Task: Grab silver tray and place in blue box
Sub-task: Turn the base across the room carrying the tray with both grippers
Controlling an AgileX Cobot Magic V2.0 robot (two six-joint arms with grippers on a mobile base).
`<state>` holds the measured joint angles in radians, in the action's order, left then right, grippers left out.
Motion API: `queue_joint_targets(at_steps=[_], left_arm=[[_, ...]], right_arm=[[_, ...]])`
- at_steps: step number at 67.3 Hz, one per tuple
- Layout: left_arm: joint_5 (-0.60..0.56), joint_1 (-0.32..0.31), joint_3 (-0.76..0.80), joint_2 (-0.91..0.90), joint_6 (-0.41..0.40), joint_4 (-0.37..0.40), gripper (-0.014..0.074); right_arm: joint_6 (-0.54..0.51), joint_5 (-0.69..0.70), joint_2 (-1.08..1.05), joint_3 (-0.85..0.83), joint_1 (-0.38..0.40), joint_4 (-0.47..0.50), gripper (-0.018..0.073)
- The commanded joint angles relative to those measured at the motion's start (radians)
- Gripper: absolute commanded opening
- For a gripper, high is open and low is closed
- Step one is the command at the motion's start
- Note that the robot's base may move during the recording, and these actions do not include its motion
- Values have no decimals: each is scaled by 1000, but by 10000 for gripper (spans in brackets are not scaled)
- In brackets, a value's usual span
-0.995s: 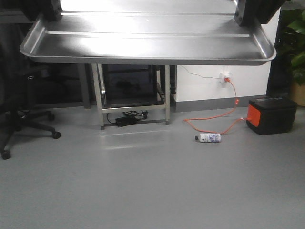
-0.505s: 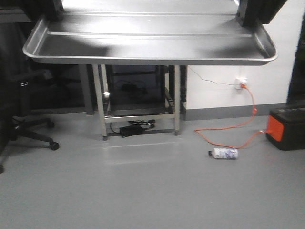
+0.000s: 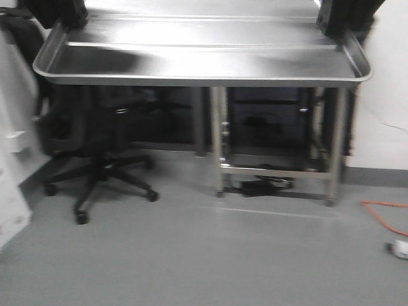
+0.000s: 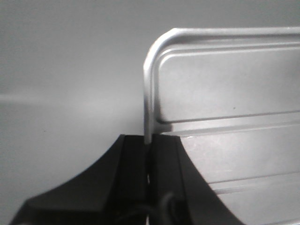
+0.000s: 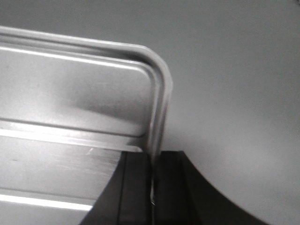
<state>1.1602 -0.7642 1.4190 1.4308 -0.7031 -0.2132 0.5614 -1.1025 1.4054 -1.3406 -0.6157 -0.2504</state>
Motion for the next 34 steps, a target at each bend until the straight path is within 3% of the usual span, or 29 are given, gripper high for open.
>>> queue_joint_targets(at_steps=[1,34], left_arm=[[6,-3,32,-37,12,-48,-105],[6,-3,32,-37,12,-48,-105]], right_arm=[[-19,17,-39,-32,5,-64,59],[-19,17,-39,-32,5,-64,59]])
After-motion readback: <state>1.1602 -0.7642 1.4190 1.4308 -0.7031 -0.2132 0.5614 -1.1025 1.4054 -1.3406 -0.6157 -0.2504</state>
